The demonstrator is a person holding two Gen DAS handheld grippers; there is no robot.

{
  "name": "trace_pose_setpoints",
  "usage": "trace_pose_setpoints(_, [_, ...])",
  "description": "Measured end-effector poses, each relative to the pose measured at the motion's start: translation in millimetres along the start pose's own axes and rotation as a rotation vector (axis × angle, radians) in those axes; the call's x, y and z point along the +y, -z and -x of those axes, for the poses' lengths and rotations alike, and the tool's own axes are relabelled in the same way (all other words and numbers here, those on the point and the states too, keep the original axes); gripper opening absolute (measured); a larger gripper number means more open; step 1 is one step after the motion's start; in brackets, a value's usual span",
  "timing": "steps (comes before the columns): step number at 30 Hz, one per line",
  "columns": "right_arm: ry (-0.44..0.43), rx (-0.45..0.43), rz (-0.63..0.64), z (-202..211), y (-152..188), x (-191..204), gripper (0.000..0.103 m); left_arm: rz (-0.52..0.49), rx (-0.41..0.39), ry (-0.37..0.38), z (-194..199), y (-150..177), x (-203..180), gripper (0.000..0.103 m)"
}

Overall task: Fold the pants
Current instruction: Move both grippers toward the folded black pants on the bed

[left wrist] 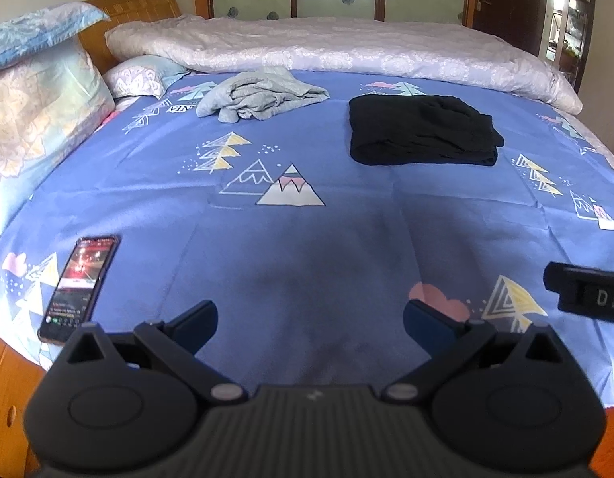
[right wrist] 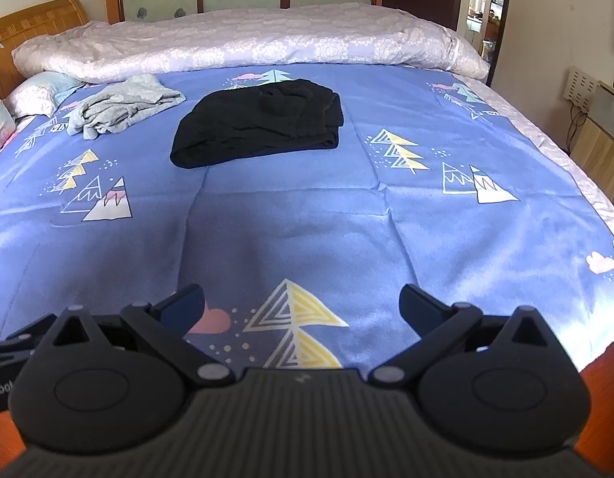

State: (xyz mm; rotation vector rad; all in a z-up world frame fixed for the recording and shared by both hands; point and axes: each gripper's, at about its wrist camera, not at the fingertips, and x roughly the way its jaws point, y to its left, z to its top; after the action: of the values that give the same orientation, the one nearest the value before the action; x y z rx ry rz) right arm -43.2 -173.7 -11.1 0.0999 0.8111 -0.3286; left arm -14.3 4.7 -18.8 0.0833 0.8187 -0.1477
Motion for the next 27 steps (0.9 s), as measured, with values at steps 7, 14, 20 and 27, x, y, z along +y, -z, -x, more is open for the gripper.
trace_pose_setpoints(7, [0.004, 0.004, 0.003, 1.0, 5.8, -1.5, 0.103, -0.032, 0.022, 0.024, 7.7, 21.2, -8.3, 0.103])
trace_pose_setpoints(14, [-0.010, -0.013, -0.014, 14.5, 18.9, -11.3, 0.103, -0.078, -0.028, 0.058, 37.9, 34.5, -15.9, 0.103])
trace_pose_setpoints(20, [-0.023, -0.076, -0.037, 42.3, 35.5, -24.9, 0.103, -0.059, -0.069, 0.093, 65.4, 41.9, -12.8, 0.103])
trace_pose_setpoints(27, [-0.079, -0.191, -0.112, 76.2, 56.5, -40.7, 0.103, -0.057, -0.154, 0.134, 93.5, 45.9, -14.6, 0.103])
